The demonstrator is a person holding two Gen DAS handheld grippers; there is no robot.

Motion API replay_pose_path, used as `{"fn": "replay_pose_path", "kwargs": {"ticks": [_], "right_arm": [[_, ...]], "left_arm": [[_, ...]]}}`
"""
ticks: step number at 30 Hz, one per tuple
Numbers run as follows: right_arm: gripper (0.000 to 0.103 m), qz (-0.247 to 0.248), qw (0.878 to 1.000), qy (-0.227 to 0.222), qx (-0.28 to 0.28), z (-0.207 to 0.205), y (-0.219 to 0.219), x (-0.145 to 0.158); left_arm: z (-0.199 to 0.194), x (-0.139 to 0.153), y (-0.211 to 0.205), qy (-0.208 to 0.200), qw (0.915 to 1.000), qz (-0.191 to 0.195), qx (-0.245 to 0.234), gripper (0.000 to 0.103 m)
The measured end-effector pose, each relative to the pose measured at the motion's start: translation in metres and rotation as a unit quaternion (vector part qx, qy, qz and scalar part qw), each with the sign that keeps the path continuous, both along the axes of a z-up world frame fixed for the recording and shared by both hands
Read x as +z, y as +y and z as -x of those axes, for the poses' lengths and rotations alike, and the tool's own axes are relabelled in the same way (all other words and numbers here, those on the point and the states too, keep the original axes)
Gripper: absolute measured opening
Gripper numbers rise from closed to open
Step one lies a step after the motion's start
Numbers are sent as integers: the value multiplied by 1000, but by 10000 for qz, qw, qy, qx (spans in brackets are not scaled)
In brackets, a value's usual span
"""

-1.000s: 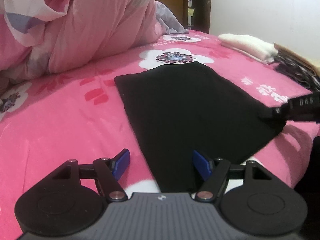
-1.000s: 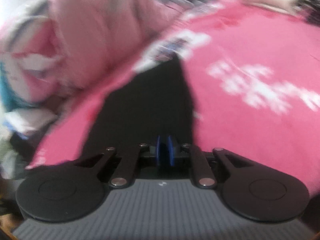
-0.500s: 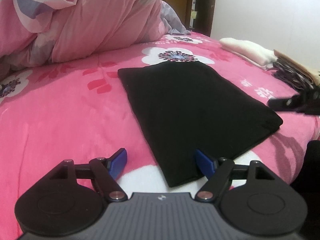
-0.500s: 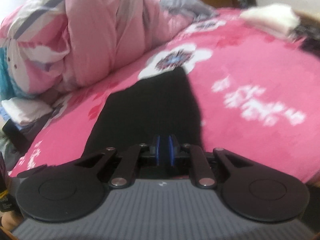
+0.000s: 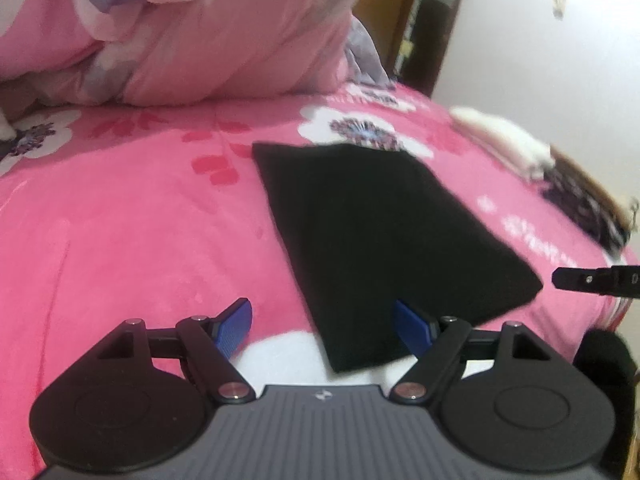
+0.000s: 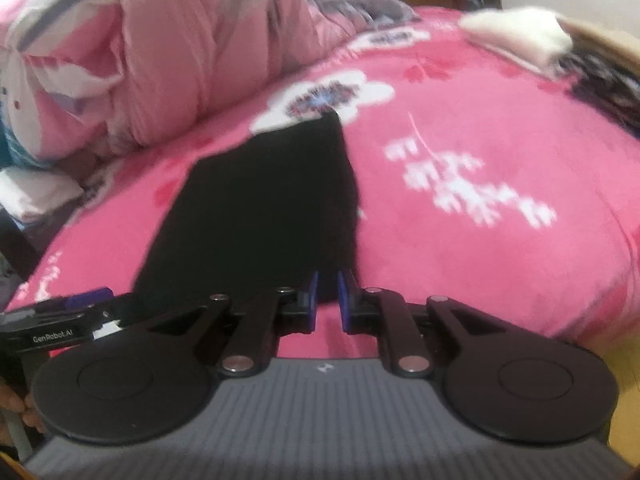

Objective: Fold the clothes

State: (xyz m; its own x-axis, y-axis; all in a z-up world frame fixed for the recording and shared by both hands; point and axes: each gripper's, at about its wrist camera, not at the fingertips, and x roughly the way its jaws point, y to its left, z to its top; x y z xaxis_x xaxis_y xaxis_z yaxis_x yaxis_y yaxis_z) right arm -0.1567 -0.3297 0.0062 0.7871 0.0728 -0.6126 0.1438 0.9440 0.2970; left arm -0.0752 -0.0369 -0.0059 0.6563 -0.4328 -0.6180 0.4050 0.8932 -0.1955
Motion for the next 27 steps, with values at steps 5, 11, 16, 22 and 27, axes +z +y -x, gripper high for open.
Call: {"fn": "replay_pose_path", "kwargs": {"ticks": [5,11,16,22,27], "right_arm": [[11,12,9997,-168,186,-19,14,-1],[13,-132,9995,-128,240,-31,15,-11],[28,-497,9986,-186,-20,-27,-14,-16],[43,-1341,9898,-243,-418,-37,-65,-27],[52,-2071,9768,-277,-466,-57,-94,-39]], "left_arm": [[-2,4,-9,-143,9998,-117,-2,79],[-7,-3,-19,-119,9995,-291,-81,80],[-25,-9,-15,28,9996,-274,59,80],[-53,-5,-7,201,9995,10,230,80],[-74,-6,-4,572,9971,451,217,80]]}}
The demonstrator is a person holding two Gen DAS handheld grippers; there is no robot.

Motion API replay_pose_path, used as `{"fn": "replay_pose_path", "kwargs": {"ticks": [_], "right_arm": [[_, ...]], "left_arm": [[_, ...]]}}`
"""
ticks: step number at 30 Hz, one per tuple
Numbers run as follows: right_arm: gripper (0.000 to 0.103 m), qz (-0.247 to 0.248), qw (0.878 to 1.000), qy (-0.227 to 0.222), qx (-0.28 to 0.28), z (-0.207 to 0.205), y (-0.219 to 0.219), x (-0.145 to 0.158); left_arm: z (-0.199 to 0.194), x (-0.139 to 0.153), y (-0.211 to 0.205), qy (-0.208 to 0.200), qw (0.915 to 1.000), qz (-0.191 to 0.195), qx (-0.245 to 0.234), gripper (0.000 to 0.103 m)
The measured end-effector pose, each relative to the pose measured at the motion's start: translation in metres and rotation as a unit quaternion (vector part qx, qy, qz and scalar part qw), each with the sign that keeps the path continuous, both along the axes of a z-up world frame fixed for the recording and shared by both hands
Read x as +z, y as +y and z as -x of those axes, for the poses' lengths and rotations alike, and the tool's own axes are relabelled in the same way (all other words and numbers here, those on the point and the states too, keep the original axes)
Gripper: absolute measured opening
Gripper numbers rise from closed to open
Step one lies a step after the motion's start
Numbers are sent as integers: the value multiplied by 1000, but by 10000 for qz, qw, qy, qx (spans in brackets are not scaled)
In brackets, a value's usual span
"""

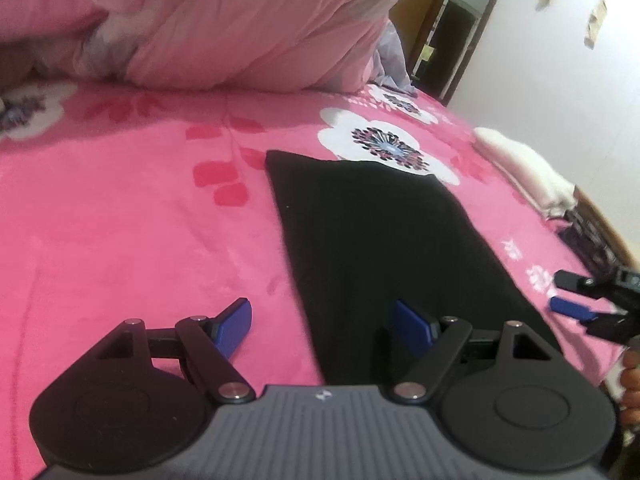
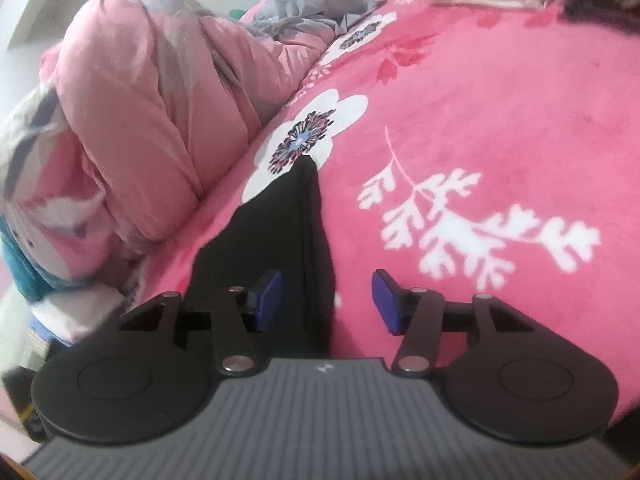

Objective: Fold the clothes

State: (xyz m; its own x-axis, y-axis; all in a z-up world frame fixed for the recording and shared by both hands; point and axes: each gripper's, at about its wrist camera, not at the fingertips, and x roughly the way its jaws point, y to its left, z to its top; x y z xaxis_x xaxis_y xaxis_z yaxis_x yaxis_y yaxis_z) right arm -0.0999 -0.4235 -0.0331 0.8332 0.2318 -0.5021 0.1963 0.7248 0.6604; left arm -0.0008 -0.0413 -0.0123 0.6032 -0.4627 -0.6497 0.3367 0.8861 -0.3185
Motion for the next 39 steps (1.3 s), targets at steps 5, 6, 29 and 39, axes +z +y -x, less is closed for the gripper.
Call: {"fn": "replay_pose_path", "kwargs": {"ticks": [5,6,29,39], "right_arm": [[58,-482,9986,104,167,-18,-11,-17],[58,-528,9983,102,216,-21,-12,-19],[64,-646,9881,147,1387,-160,-13,-26],[64,-689,9853,-41,1562,-184,-12,-31]], "left_arm": [[-11,-10,1,164,9994,292,-29,80],[-14,-12,0,139,9994,310,-46,80],[-115,-23,-27,124,9973,653,-307,75],[-138,-27,-26,209,9954,907,-215,70]]}}
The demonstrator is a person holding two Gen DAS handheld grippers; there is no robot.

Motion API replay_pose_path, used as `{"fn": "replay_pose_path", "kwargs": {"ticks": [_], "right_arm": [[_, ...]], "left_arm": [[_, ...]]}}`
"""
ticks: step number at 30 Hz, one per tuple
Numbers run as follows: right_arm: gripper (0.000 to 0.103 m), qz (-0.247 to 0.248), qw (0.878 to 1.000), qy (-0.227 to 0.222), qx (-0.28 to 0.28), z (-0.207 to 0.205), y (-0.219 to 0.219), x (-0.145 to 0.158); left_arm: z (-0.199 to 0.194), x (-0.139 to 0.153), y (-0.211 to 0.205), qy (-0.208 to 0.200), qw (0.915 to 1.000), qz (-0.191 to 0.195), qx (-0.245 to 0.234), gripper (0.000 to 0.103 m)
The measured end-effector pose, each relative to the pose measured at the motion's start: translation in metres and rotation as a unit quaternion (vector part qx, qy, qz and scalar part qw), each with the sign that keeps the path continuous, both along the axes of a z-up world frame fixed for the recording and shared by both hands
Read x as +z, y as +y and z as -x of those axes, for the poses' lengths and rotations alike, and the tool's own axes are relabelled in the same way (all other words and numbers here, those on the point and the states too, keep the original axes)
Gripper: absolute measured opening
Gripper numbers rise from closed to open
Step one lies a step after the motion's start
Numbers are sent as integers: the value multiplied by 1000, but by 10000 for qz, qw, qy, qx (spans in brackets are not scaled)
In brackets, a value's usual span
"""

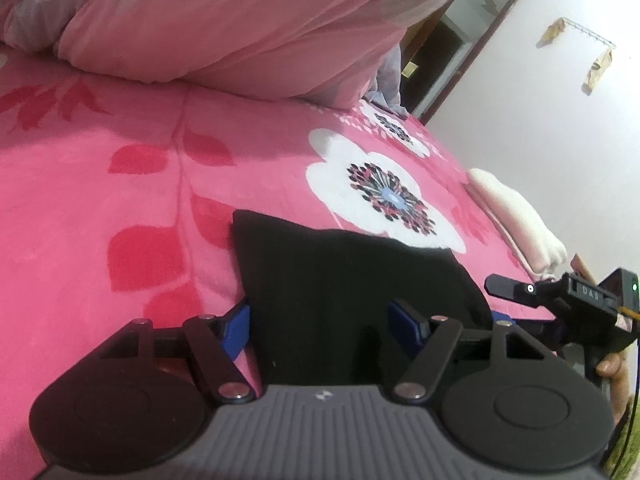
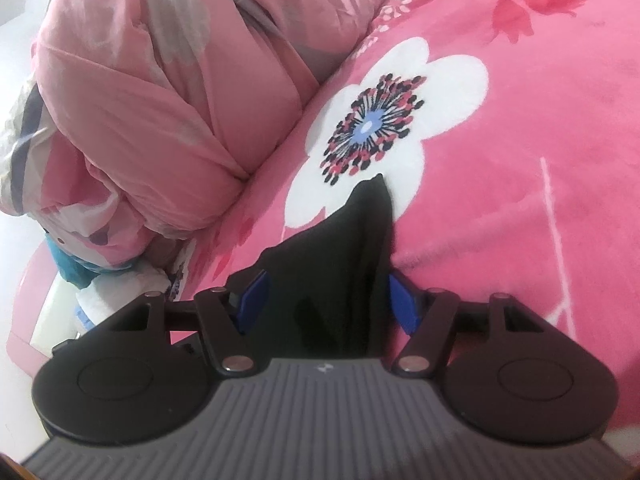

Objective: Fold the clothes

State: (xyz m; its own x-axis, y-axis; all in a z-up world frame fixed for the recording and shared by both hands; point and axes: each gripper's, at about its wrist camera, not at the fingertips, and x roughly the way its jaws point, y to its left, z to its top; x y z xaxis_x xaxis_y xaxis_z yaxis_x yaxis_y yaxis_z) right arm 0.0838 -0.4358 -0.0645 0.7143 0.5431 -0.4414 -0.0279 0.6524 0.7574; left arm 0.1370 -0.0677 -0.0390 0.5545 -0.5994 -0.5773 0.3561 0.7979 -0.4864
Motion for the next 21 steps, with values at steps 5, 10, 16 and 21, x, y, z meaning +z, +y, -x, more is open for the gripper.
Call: {"fn": "replay_pose_path", "kwargs": {"ticks": [5,10,16,21], "right_arm": [[62,-9,9999,39,142,-15,0,-1],[52,-258,9993,83,263,-33,-5,-7],[48,-310,9985,35,444,-42,-6,-10],[48,-362,9978,-33,560,-38,-7,-11]], "left_arm": [[-18,-1,-2,55,10000,17,71,61],[-29,-4,-1,72,9998,41,188,45],[-29,-4,-3,8,9997,-126,223,39],[-26,-4,-7,-140,9994,-262,187,39]]}}
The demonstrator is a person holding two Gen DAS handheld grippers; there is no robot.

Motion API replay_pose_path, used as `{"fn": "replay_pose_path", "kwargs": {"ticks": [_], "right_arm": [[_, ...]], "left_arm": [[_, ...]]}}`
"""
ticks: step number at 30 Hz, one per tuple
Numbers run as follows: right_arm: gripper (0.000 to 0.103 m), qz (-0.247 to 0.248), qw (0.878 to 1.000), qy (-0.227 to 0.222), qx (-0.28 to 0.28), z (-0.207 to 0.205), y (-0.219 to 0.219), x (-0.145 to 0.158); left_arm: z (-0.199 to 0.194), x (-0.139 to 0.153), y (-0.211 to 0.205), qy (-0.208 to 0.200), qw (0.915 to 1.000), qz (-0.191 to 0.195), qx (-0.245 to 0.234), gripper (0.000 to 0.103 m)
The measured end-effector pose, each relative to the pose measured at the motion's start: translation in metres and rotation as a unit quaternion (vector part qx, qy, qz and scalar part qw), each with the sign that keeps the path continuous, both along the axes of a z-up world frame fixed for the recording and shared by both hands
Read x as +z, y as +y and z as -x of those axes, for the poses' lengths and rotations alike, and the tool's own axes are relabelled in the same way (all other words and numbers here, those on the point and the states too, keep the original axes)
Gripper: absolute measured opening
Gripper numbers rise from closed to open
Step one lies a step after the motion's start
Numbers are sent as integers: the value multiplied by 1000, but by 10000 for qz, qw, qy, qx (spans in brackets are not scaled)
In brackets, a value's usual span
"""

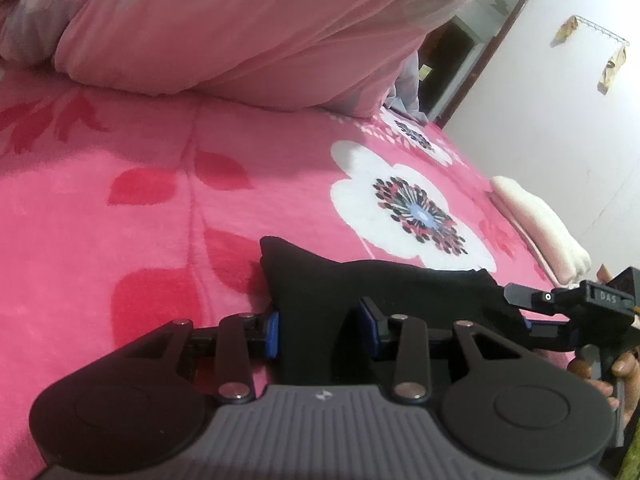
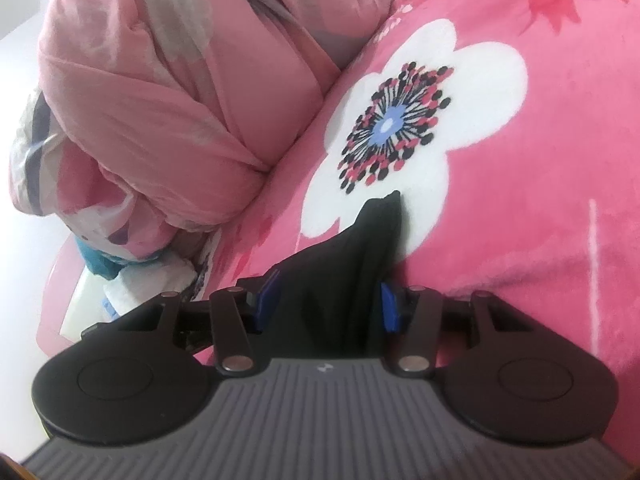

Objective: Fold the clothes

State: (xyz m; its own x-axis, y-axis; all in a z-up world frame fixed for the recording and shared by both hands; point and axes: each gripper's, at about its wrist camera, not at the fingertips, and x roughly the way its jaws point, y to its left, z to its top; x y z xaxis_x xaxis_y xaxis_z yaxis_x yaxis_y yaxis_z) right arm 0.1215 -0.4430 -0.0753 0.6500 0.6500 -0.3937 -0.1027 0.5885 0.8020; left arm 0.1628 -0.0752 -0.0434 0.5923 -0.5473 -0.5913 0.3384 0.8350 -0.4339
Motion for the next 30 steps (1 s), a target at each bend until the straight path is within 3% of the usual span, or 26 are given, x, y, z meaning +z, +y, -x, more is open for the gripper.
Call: {"fn": "replay_pose_path", "kwargs": {"ticks": [20,30], "right_arm": [[48,258,9988,-412,82,2,6,-1],[49,327,9972,-659,98,5,8,1]], "left_arm": [[6,-1,-6,-218,9997,-136,-58,45],[7,-3,-1,-239,9997,27,-62,46]]}}
